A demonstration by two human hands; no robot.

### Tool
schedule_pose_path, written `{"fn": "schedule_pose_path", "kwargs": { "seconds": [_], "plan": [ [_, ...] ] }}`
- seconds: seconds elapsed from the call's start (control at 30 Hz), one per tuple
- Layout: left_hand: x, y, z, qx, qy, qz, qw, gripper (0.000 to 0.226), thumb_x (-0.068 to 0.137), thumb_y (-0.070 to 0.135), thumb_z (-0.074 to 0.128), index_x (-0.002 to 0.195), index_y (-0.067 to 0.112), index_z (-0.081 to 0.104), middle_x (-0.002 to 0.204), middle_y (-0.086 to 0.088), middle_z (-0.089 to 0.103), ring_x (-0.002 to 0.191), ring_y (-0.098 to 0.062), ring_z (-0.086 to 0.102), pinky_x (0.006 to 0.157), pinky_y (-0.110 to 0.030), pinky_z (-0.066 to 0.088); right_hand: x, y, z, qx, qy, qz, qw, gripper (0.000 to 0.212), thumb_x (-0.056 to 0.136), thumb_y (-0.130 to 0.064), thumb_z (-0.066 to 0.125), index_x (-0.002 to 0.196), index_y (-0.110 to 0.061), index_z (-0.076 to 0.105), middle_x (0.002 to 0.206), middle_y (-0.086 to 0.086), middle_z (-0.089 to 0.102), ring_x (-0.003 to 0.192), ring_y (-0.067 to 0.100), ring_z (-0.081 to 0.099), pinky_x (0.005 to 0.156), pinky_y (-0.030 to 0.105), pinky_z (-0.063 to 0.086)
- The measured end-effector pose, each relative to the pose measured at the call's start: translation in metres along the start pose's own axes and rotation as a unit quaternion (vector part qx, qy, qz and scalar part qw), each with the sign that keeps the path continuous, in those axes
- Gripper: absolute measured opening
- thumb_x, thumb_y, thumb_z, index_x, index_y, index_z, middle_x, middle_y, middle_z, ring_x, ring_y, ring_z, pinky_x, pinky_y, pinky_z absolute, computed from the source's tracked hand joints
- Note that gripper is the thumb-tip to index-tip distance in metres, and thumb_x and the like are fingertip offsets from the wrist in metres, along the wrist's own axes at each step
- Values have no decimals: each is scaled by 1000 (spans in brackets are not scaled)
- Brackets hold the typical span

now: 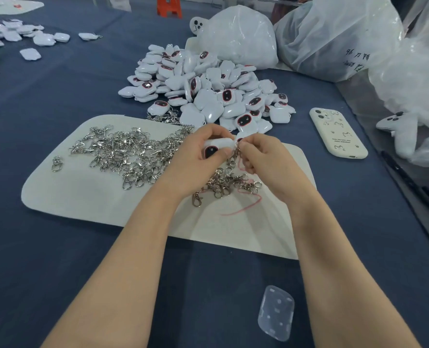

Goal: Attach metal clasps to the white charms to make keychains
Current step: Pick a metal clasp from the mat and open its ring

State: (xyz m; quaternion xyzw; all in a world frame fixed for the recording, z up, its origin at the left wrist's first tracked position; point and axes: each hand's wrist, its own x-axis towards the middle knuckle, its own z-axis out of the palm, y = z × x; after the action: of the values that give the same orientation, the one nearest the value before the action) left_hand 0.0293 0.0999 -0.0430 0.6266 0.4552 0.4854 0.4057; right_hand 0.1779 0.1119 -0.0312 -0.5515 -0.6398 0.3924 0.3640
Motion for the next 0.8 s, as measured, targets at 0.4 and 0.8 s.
{"fn": "schedule_pose_path", "kwargs": {
  "seconds": [0.4, 0.8],
  "plan": [
    [0, -1, -3, 63, 22, 21, 998, 26, 89, 9, 61, 88, 35, 56, 79, 16, 58, 64, -1, 53, 60, -18, 45, 0, 2, -3, -41, -2, -25, 999, 8, 87, -16, 64, 88, -22, 69, 77, -13, 66, 64, -2, 56, 62, 15, 46],
    [-1, 4, -6, 15, 6, -23, 1000, 24, 88, 9, 64, 89, 32, 61, 72, 7, 57, 63, -11, 49, 62, -26, 43, -1, -5, 2, -122, 21, -82, 989, 14, 85, -15, 60, 72, -22, 60, 60, -14, 59, 57, -3, 54, 61, 9, 43]
  ]
}}
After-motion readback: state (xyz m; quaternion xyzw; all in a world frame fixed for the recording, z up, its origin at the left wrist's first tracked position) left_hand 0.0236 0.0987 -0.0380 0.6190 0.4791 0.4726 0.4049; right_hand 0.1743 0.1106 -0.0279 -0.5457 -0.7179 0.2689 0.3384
